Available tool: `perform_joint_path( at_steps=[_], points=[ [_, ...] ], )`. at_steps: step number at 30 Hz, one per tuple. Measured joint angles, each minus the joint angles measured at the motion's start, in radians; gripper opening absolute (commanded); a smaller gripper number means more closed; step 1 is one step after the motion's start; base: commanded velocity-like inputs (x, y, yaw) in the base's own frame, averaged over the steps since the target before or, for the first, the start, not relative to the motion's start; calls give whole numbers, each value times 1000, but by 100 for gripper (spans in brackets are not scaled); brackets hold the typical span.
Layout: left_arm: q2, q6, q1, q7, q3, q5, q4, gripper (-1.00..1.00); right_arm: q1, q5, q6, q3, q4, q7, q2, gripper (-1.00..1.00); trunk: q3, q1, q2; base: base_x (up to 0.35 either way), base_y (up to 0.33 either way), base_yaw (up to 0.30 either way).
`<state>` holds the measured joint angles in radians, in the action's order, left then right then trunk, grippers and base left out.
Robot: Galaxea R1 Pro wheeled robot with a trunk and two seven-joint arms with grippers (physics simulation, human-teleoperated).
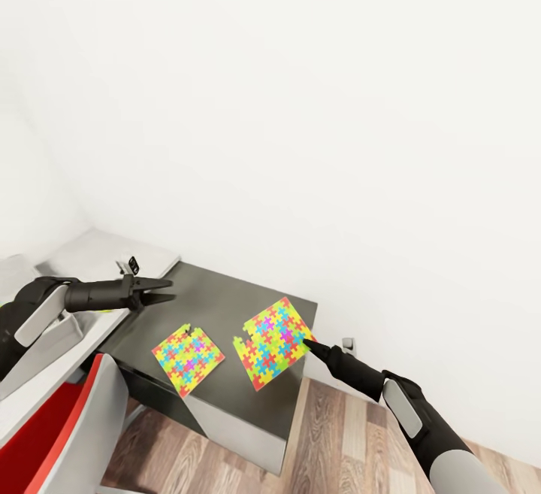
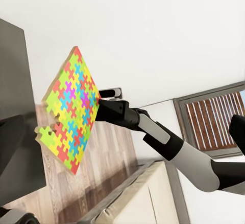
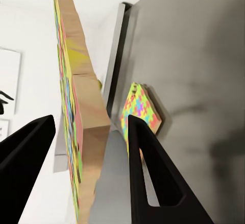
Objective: Put all the toys in the child's room - the three board games (two on the bed and one on the table), the two jigsaw puzzles on the table, and the tennis ball on the table - inside the toy box on the table in the child's room.
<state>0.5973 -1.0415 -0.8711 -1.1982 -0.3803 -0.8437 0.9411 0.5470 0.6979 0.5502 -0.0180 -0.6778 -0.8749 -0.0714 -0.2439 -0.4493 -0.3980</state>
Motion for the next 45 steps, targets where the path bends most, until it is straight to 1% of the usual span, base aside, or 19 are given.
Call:
perform_joint_path(
  at_steps=[2, 5, 9, 21, 28, 32, 37, 45],
  points=[
    [1, 0, 0, 0, 1, 0, 0, 100, 0, 0, 0, 0, 0, 0, 0, -100, 3, 0, 0, 0, 0, 94],
    [11, 0, 0, 0, 2, -1, 0, 100, 0, 0, 0, 0, 0, 0, 0, -100, 8, 0, 0, 0, 0, 110],
    [15, 0, 0, 0, 2, -2, 0, 100, 0, 0, -1, 0, 0, 1, 1, -100, 15, 0, 0, 0, 0, 121],
    [16, 0, 0, 0, 0, 0, 0, 100, 0, 0, -1, 0, 0, 1, 1, -100, 35, 0, 0, 0, 0, 130],
    [16, 0, 0, 0, 1, -1, 0, 100, 0, 3, 1, 1, -1, -1, 0, -100, 37, 0, 0, 0, 0, 22],
    [16, 0, 0, 0, -1, -1, 0, 100, 0, 3, 1, 1, -1, -18, 0, -100, 37, 0, 0, 0, 0, 0],
    [17, 0, 0, 0, -1, 0, 0, 100, 0, 3, 1, 1, -1, -22, 0, -100, 38, 0, 0, 0, 0, 12],
    [17, 0, 0, -1, 3, -8, 0, 100, 0, 3, 0, 1, -1, -21, 0, -100, 48, 0, 0, 0, 0, 106]
  ],
)
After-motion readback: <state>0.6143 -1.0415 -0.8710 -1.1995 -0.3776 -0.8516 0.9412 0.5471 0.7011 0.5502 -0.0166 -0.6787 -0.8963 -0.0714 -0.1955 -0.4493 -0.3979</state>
